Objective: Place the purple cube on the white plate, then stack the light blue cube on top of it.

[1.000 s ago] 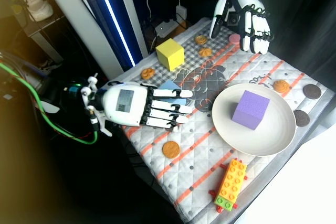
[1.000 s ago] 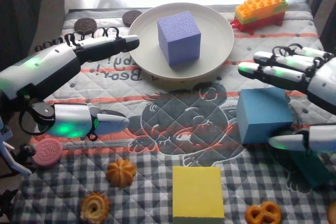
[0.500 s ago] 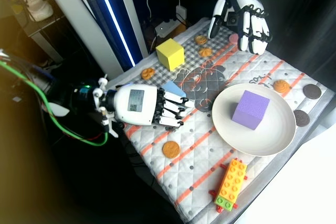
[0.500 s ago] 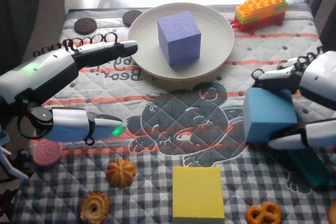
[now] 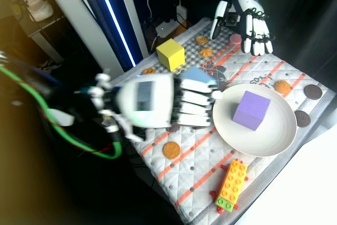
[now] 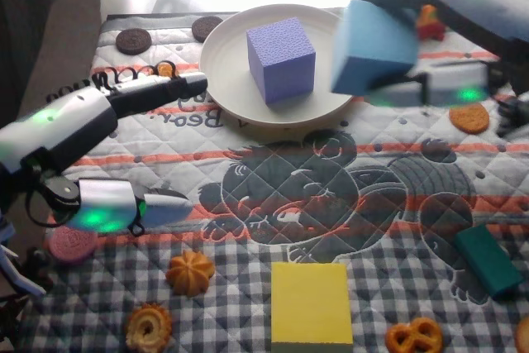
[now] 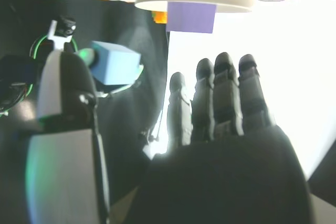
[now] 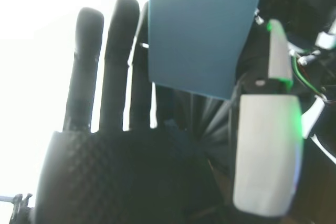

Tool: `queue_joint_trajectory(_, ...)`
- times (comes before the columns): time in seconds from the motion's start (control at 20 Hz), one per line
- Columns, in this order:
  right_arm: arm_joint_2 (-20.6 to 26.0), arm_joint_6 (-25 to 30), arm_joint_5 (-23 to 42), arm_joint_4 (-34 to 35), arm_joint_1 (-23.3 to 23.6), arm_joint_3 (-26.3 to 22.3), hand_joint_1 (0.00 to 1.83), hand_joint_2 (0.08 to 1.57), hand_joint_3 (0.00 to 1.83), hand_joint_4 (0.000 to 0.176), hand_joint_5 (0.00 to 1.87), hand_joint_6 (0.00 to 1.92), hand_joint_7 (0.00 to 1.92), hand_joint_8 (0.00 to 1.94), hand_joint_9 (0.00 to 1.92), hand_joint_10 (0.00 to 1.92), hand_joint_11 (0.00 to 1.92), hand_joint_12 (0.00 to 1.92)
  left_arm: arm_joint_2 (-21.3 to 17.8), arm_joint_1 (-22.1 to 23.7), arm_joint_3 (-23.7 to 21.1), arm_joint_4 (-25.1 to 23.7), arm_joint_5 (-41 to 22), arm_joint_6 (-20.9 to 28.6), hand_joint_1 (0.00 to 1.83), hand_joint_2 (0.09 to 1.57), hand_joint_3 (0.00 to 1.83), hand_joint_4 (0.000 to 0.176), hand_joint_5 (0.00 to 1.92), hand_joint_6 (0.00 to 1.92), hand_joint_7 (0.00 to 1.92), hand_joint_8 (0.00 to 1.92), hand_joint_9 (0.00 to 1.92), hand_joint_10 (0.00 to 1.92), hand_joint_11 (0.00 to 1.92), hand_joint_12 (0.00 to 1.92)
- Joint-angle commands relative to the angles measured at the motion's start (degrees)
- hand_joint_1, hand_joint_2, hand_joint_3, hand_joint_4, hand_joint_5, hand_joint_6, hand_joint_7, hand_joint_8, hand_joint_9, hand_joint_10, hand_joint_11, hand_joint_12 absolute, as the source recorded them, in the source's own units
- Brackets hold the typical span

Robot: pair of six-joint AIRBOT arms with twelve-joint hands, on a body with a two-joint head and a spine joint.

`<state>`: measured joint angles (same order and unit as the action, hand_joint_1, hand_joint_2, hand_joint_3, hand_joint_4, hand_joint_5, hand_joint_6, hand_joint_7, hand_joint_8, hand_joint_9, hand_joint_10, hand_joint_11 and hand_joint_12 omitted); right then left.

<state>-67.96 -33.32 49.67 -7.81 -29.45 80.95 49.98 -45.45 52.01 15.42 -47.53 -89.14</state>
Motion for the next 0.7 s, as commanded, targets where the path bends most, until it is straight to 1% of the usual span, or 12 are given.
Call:
queue_joint_trajectory(0.0, -0.5, 0.0, 3.5, 1.3, 2.2, 1.3, 1.16, 1.11, 0.0, 0.0, 0.99, 0.94, 1.1, 1.1, 1.1, 1.54, 1.01, 1.86, 0.1, 0.1, 0.0, 0.2, -7.0, 0.4, 1.07, 0.96, 0.0, 0.112, 0.27, 0.01, 0.2, 0.0, 0.11, 0.0, 0.0, 0.0)
queue_joint_trajectory(0.05, -1.4, 0.0, 2.3, 0.9, 3.6, 2.1, 1.15, 1.11, 0.0, 0.0, 0.99, 0.94, 1.22, 0.82, 1.19, 1.39, 1.08, 1.77, 0.1, -0.1, 0.0, 0.4, -7.2, 0.4, 1.05, 0.95, 0.0, 0.108, 0.28, 0.01, 0.21, 0.0, 0.13, 0.01, 0.01, 0.0)
queue_joint_trajectory(0.1, -3.4, 0.0, -0.8, -0.5, 6.1, 4.1, 1.25, 1.09, 0.0, 0.0, 0.95, 0.89, 1.21, 0.78, 1.16, 0.98, 1.0, 1.46, 0.1, -0.2, 0.1, 0.6, -7.5, 0.4, 1.03, 0.96, 0.0, 0.1, 0.27, 0.0, 0.21, 0.0, 0.13, 0.01, 0.03, 0.01)
queue_joint_trajectory(0.15, -4.5, -0.1, -2.2, -1.5, 7.6, 5.0, 1.27, 1.08, 0.0, 0.0, 0.93, 0.92, 1.23, 0.71, 1.22, 0.72, 1.02, 1.28, 0.3, -0.2, 0.3, 0.5, -7.5, 0.4, 1.01, 0.96, 0.0, 0.095, 0.27, 0.0, 0.2, 0.0, 0.13, 0.01, 0.02, 0.01)
queue_joint_trajectory(0.2, -5.3, -0.3, -3.2, -2.4, 8.8, 5.5, 1.27, 1.07, 0.0, 0.0, 0.95, 0.88, 1.22, 0.72, 1.25, 0.65, 1.02, 1.29, 0.4, -0.1, 0.4, 0.3, -7.4, 0.4, 0.98, 0.97, 0.01, 0.089, 0.25, 0.0, 0.2, 0.0, 0.13, 0.01, 0.02, 0.01)
queue_joint_trajectory(0.25, -5.9, -1.0, -4.2, -3.1, 9.8, 5.6, 1.28, 1.08, 0.0, 0.0, 0.97, 0.82, 1.18, 0.86, 1.25, 0.68, 1.02, 1.35, 0.5, 0.1, 0.5, 0.2, -7.3, 0.4, 0.98, 0.97, 0.01, 0.098, 0.25, 0.0, 0.21, 0.0, 0.15, 0.02, 0.07, 0.04)
queue_joint_trajectory(0.3, -6.5, -2.4, -5.2, -3.5, 10.8, 5.7, 1.26, 1.09, 0.0, 0.0, 0.97, 0.84, 1.15, 0.88, 1.22, 0.68, 1.0, 1.36, 0.5, 0.2, 0.6, 0.0, -7.1, 0.4, 0.97, 0.96, 0.0, 0.086, 0.26, 0.01, 0.22, 0.01, 0.18, 0.0, 0.01, 0.43)
queue_joint_trajectory(0.35, -7.1, -4.0, -6.1, -3.6, 11.7, 5.7, 1.26, 1.09, 0.0, 0.0, 0.95, 0.89, 1.14, 0.86, 1.2, 0.6, 0.96, 1.26, 0.7, 0.3, 0.7, -0.1, -7.0, 0.4, 0.95, 0.97, 0.0, 0.09, 0.26, 0.0, 0.22, 0.01, 0.2, 0.0, 0.0, 0.68)
queue_joint_trajectory(0.4, -7.9, -5.3, -6.7, -3.6, 12.2, 6.0, 1.25, 1.1, 0.0, 0.0, 0.94, 0.94, 1.13, 0.84, 1.22, 0.47, 0.91, 1.19, 0.8, 0.4, 0.9, -0.2, -6.8, 0.4, 0.93, 0.98, 0.0, 0.093, 0.26, 0.0, 0.22, 0.0, 0.2, 0.0, 0.0, 0.73)
queue_joint_trajectory(0.5, -9.5, -5.5, -7.1, -3.5, 12.3, 7.3, 1.27, 1.08, 0.0, 0.0, 0.98, 0.78, 1.14, 0.93, 1.2, 0.84, 0.97, 1.5, 1.0, 0.8, 1.1, -0.7, -6.6, 0.4, 0.93, 0.97, 0.0, 0.087, 0.27, 0.0, 0.21, 0.0, 0.18, 0.01, 0.0, 0.62)
queue_joint_trajectory(0.55, -10.1, -5.5, -7.4, -3.5, 12.3, 7.9, 1.28, 1.08, 0.0, 0.0, 1.01, 0.73, 1.15, 0.93, 1.18, 0.93, 0.98, 1.55, 1.1, 0.9, 1.1, -0.8, -6.5, 0.4, 0.92, 0.97, 0.0, 0.079, 0.28, 0.0, 0.21, 0.0, 0.19, 0.01, 0.0, 0.68)
queue_joint_trajectory(0.65, -11.2, -5.5, -8.6, -3.5, 12.5, 9.1, 1.27, 1.08, 0.0, 0.0, 1.01, 0.71, 1.12, 0.98, 1.17, 1.04, 1.01, 1.57, 1.2, 1.2, 1.1, -1.3, -6.5, 0.4, 0.95, 0.97, 0.0, 0.088, 0.26, 0.0, 0.21, 0.0, 0.19, 0.01, 0.0, 0.73)
